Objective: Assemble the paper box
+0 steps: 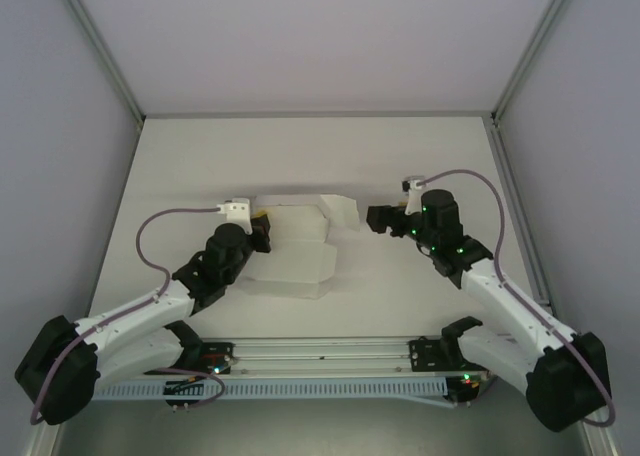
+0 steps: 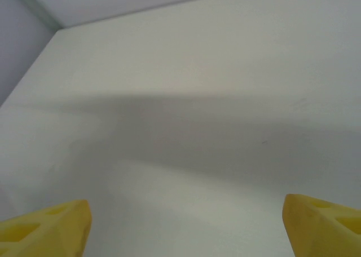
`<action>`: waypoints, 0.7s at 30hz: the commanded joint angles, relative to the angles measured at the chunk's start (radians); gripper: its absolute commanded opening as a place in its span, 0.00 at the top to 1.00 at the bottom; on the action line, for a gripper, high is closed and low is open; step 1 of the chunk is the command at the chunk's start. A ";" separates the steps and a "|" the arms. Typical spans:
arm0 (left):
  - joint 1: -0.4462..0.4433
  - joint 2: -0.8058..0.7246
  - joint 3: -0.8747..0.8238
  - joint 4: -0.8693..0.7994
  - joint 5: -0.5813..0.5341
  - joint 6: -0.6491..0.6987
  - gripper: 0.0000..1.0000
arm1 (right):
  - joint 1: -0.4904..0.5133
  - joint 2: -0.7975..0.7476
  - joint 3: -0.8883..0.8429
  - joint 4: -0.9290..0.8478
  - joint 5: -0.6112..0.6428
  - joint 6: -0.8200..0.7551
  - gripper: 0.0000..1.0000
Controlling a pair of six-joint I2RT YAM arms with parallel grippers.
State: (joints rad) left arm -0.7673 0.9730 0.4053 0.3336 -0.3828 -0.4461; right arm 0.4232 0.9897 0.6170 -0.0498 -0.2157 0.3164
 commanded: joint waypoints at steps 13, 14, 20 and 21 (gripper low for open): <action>0.005 0.021 0.016 0.038 0.007 0.016 1.00 | 0.107 0.158 0.085 0.102 -0.419 -0.153 0.25; 0.005 0.022 0.016 0.038 0.007 0.015 1.00 | 0.119 0.164 0.089 0.101 -0.418 -0.160 0.25; 0.005 0.036 0.020 0.039 0.008 0.015 1.00 | 0.161 0.194 0.109 0.121 -0.422 -0.168 0.30; 0.005 0.039 0.019 0.039 0.006 0.013 1.00 | 0.167 0.201 0.111 0.131 -0.421 -0.167 0.31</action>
State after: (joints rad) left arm -0.7673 1.0023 0.4053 0.3374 -0.3801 -0.4423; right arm 0.5751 1.1767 0.6983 0.0433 -0.6102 0.1749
